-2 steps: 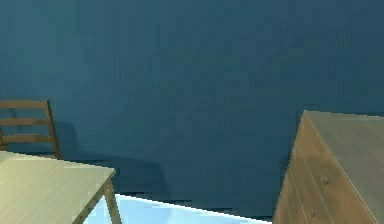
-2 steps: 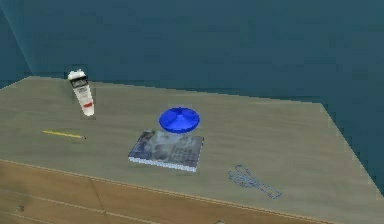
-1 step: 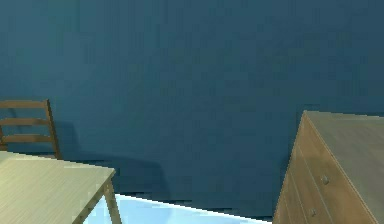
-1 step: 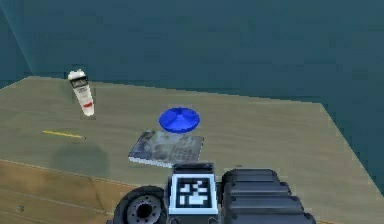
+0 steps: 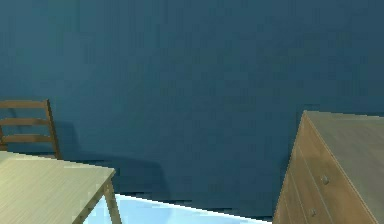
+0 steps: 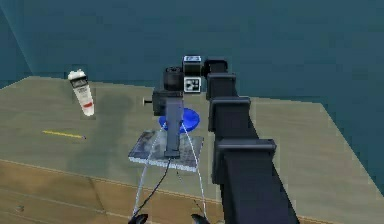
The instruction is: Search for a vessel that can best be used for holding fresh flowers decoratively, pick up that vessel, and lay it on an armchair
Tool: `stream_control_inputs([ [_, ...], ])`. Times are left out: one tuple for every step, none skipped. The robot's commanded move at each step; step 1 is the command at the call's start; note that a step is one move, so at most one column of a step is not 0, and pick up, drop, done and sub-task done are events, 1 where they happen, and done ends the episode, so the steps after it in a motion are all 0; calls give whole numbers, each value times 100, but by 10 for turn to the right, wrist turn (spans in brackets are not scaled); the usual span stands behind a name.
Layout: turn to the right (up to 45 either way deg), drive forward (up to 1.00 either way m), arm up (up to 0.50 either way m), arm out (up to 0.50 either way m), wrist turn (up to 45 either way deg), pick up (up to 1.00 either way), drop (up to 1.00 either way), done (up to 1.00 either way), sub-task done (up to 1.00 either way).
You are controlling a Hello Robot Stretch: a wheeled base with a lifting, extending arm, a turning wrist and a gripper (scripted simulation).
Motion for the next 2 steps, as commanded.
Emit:
stream_control_inputs([
  [0, 0, 0, 0, 450, 0, 0, 0, 0],
  [0, 0, 0, 0, 450, 0, 0, 0, 0],
])
